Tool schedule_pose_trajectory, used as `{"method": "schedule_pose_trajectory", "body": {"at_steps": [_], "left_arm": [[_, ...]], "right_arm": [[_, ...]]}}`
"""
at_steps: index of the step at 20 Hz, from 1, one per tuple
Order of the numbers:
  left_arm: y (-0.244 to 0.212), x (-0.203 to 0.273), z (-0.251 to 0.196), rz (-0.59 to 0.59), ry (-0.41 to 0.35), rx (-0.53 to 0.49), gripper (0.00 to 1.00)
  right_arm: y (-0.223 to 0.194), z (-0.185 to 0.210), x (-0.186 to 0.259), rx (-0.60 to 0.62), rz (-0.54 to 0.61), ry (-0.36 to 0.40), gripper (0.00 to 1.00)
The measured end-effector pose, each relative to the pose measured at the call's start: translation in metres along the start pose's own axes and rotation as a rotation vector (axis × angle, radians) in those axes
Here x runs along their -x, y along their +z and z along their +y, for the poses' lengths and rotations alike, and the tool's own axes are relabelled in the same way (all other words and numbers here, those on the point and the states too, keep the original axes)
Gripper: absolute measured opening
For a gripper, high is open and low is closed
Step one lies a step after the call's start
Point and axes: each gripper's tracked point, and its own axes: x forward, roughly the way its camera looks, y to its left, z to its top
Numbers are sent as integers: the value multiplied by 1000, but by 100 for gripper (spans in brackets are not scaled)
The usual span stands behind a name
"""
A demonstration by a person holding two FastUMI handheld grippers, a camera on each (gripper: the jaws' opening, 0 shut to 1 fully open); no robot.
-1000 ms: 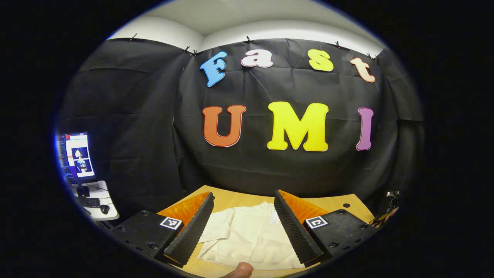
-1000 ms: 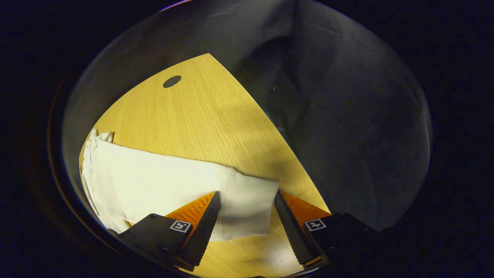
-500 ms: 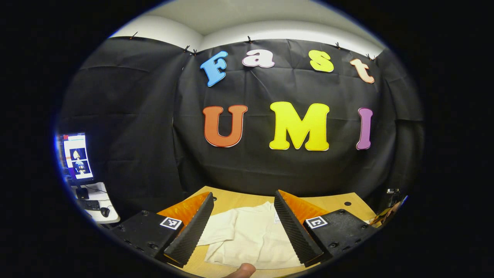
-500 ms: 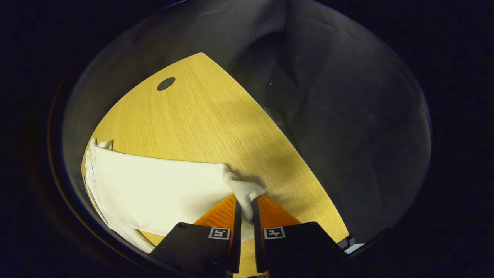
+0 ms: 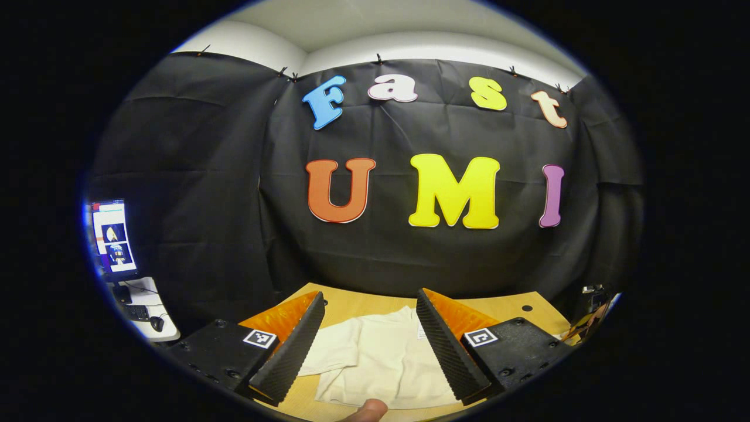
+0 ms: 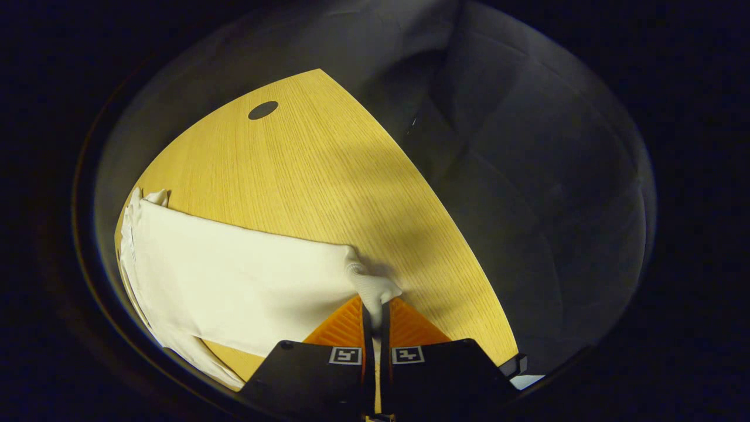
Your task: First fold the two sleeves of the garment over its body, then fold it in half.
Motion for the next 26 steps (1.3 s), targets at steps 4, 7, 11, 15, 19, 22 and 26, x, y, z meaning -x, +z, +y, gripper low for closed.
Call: {"method": "schedule_pose_trajectory", "body": {"at_steps": [4, 7, 11, 15, 19, 22, 26], "left_arm": [[-2, -10, -4, 9, -40, -8, 100], [-1, -16, -5, 5, -67, -12, 100], [-3, -24, -6, 10, -111, 6, 100], [-2, -27, 2, 4, -140, 19, 100], [6, -24, 11, -26, -170, 19, 100], [10, -26, 25, -48, -162, 19, 100], [2, -28, 46, -24, -144, 34, 100]], "right_arm": [[6, -1, 4, -6, -31, 10, 2], [7, 2, 3, -10, -61, 34, 4], [13, 8, 5, -2, -111, 103, 4], [16, 12, 4, 27, -161, 161, 4], [16, 16, 2, 64, -192, 214, 4], [19, 25, 19, 96, -214, 270, 4], [34, 41, 84, 174, -242, 347, 4]]}}
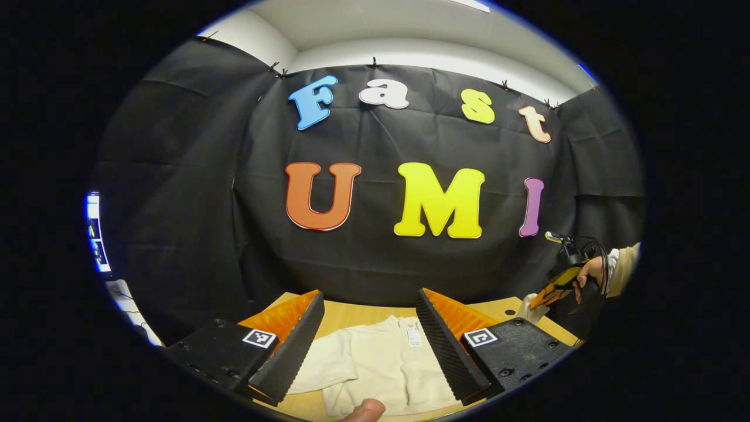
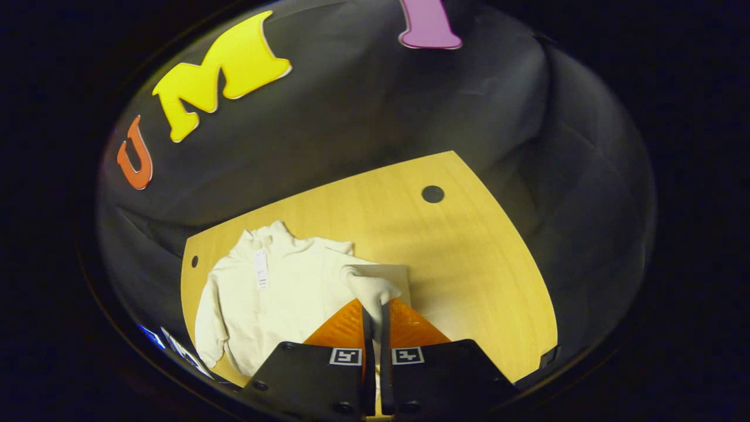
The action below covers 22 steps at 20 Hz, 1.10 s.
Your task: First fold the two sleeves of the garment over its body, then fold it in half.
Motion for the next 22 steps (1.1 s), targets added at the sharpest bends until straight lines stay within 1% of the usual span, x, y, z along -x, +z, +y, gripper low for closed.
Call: {"method": "schedule_pose_trajectory", "body": {"at_steps": [2, 4, 8, 9, 14, 16, 21, 22], "left_arm": [[1, 1, 9, -2, 4, -1, 100], [3, 0, 18, -10, 5, -6, 100], [-3, -1, 30, 3, 19, -1, 100], [-5, -1, 40, 6, 23, 1, 100], [-13, 4, 62, 20, 37, -22, 100], [-17, 9, 65, 17, 26, -28, 100], [-37, 21, 75, 42, 65, -74, 100], [-40, 24, 77, 48, 71, -77, 100]], "right_arm": [[11, 25, 17, 51, -8, 33, 4], [16, 44, 22, 102, 2, 54, 4], [10, 96, 3, 161, 54, 93, 4], [6, 108, -1, 179, 65, 103, 4], [-29, 181, -21, 299, 127, 164, 4], [-38, 212, -25, 315, 147, 196, 4], [-79, 280, -48, 347, 228, 247, 4], [-85, 290, -54, 354, 240, 245, 4]]}}
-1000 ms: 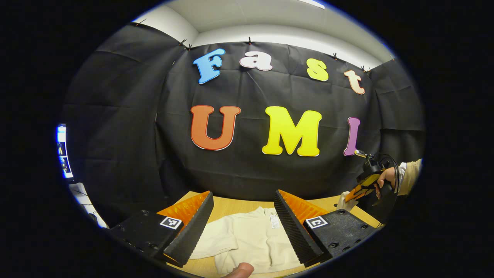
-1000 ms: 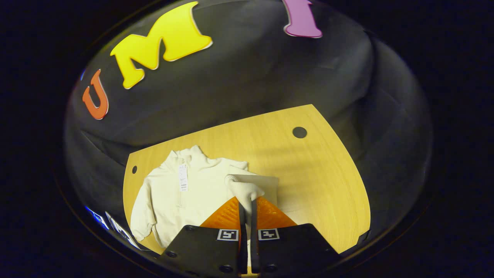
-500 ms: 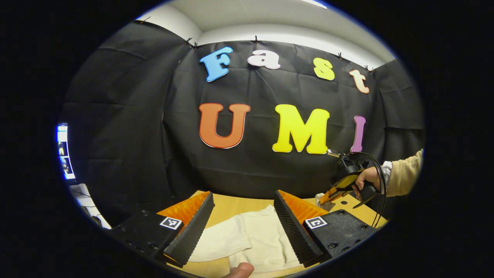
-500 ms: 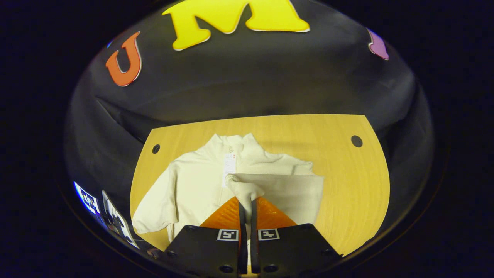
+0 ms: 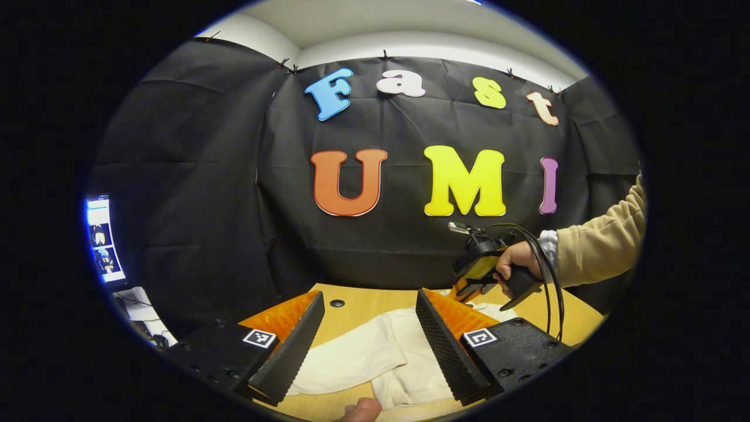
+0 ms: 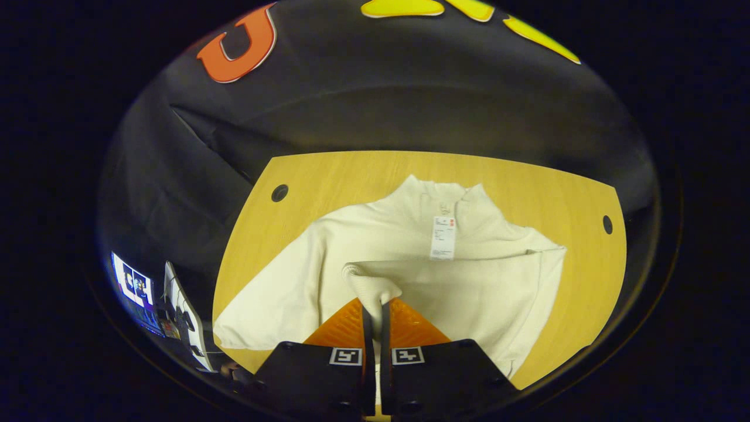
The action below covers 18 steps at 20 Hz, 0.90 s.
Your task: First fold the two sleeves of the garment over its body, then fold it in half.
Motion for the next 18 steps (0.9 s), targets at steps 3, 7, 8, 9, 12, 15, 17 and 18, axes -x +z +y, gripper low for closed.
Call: {"method": "schedule_pose_trajectory", "body": {"at_steps": [3, 7, 8, 9, 12, 15, 17, 18], "left_arm": [[-10, 7, 6, 14, 24, 15, 100], [-33, 17, 10, 55, 42, 44, 100], [-38, 19, 10, 64, 48, 40, 99], [-41, 23, 11, 70, 54, 33, 100], [-51, 29, 11, 89, 56, 11, 100], [-59, 37, 13, 107, 64, -6, 100], [-61, 43, 16, 115, 75, 5, 100], [-62, 44, 17, 119, 80, 15, 100]], "right_arm": [[-9, 26, -36, 18, 41, -9, 4], [-17, 50, -74, 54, 82, -42, 4], [-17, 55, -81, 62, 87, -46, 4], [-19, 61, -89, 68, 89, -49, 4], [-18, 70, -103, 100, 87, -54, 1], [-12, 75, -110, 106, 59, -50, 6], [-10, 78, -108, 106, 47, -49, 12], [-11, 81, -107, 108, 43, -36, 12]]}}
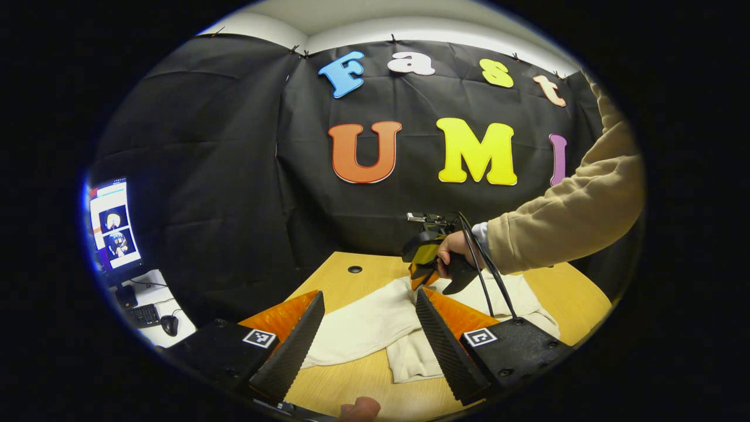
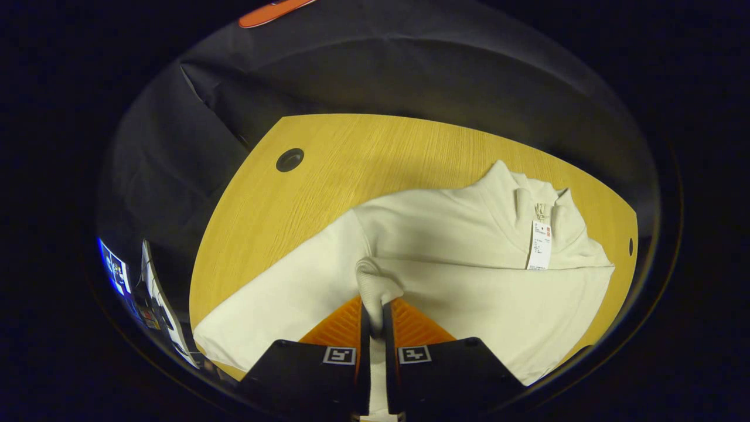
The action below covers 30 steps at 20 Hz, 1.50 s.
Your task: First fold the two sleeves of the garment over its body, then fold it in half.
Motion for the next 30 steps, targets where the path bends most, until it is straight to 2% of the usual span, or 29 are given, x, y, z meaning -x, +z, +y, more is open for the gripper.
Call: {"method": "schedule_pose_trajectory", "body": {"at_steps": [2, 3, 4, 5, 7, 9, 10, 13, 14, 17, 18, 20, 22, 23, 24, 25, 26, 28, 29, 30], "left_arm": [[-8, 0, 3, 26, 8, 18, 100], [-11, 1, 2, 33, 6, 23, 100], [-12, 1, 3, 34, 6, 22, 100], [-12, -1, 5, 35, 6, 17, 100], [-13, -3, 8, 38, 3, 9, 100], [-17, -5, 13, 52, 9, 16, 100], [-20, -6, 16, 63, 12, 26, 100], [-39, -11, 20, 125, 19, 62, 100], [-45, -12, 22, 142, 22, 68, 100], [-54, -19, 37, 164, 65, 68, 100], [-56, -18, 43, 170, 82, 69, 100], [-58, -19, 56, 178, 115, 73, 100], [-63, -22, 70, 198, 156, 84, 100], [-69, -22, 80, 213, 183, 97, 100], [-74, -25, 89, 227, 206, 112, 100], [-79, -27, 96, 243, 229, 127, 100], [-84, -29, 105, 256, 256, 138, 100], [-96, -35, 123, 289, 305, 161, 100], [-102, -38, 131, 312, 324, 167, 100], [-109, -41, 139, 339, 346, 170, 100]], "right_arm": [[3, 1, 15, 22, -16, 12, 21], [2, -2, 22, 22, -24, 8, 22], [4, 2, 30, 9, -37, 41, 21], [5, 8, 39, -2, -48, 80, 30], [3, 5, 59, 7, -64, 85, 36], [0, 7, 84, 11, -79, 120, 54], [-1, 10, 93, 25, -91, 132, 58], [1, 5, 137, 79, -193, 140, 93], [2, 3, 154, 103, -228, 140, 91], [3, -12, 197, 126, -320, 112, 97], [5, -19, 210, 118, -352, 105, 94], [15, -37, 240, 89, -444, 79, 94], [27, -64, 274, 66, -561, 26, 93], [32, -77, 292, 60, -621, 4, 98], [35, -91, 311, 62, -678, -20, 93], [34, -107, 327, 64, -726, -49, 97], [34, -120, 345, 68, -775, -70, 97], [27, -147, 370, 81, -841, -147, 98], [20, -164, 382, 84, -866, -179, 93], [13, -177, 392, 80, -884, -201, 98]]}}
